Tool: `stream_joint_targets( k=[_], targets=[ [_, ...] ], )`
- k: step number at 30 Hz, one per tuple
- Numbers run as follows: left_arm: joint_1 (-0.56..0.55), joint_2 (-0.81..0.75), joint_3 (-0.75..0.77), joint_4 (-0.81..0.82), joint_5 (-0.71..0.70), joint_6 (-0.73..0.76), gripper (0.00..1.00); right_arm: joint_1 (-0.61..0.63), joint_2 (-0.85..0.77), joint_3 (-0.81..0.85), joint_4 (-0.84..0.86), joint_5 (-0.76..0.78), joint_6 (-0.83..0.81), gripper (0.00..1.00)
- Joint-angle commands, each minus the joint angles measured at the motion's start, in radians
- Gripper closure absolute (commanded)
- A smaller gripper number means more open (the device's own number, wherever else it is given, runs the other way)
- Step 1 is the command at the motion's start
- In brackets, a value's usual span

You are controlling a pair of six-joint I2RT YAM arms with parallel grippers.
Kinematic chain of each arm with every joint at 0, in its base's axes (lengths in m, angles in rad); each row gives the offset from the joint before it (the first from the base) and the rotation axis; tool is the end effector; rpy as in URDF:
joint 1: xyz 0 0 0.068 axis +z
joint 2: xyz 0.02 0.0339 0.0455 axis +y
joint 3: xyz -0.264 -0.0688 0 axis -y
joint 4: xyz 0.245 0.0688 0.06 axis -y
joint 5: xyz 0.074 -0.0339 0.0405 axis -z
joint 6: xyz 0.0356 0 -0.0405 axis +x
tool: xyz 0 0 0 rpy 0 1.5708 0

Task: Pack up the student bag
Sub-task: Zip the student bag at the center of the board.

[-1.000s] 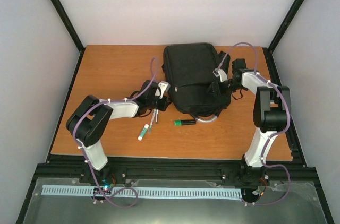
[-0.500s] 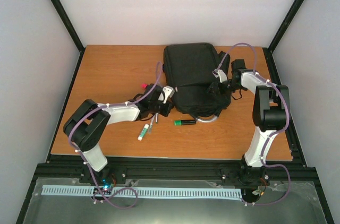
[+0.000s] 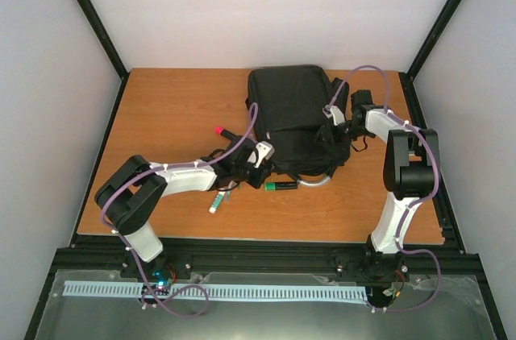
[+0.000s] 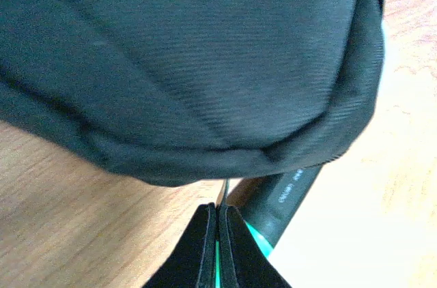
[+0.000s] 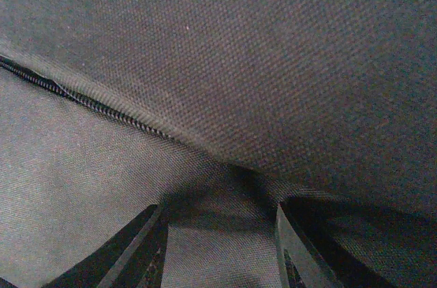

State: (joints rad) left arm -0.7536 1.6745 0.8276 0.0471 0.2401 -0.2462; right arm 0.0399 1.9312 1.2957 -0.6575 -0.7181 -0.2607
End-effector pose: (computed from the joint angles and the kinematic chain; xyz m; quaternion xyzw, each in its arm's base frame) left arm 0.2350 -0.2321 0.1544 0.2745 0.8792 -0.2763 0.2744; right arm 0.3723 0.0383 0.1665 -0.1869 0.9095 0.3316 0.1672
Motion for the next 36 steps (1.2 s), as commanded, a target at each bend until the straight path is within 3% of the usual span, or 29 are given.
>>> stream_joint_targets(
  k=[1, 15, 23, 29, 36],
  targets=[
    [-0.052, 0.007, 0.053, -0.033, 0.049, 0.016, 0.99, 0.007, 0.029, -0.013, -0.013, 0.026, 0.011, 0.55],
    [-0.206, 0.138, 0.237, -0.058, 0.094, 0.049, 0.99, 0.006, 0.027, -0.019, -0.012, 0.032, 0.005, 0.55],
    [-0.222, 0.16, 0.303, -0.08, 0.102, 0.008, 0.98, -0.001, -0.013, -0.022, -0.02, 0.03, -0.007, 0.56],
    [-0.221, 0.064, 0.346, -0.225, 0.037, -0.01, 0.66, -0.015, -0.216, -0.06, -0.02, 0.074, -0.038, 0.5],
    [-0.204, -0.022, 0.347, -0.351, -0.087, -0.048, 0.58, -0.014, -0.465, -0.145, -0.115, 0.136, -0.15, 0.45]
  ],
)
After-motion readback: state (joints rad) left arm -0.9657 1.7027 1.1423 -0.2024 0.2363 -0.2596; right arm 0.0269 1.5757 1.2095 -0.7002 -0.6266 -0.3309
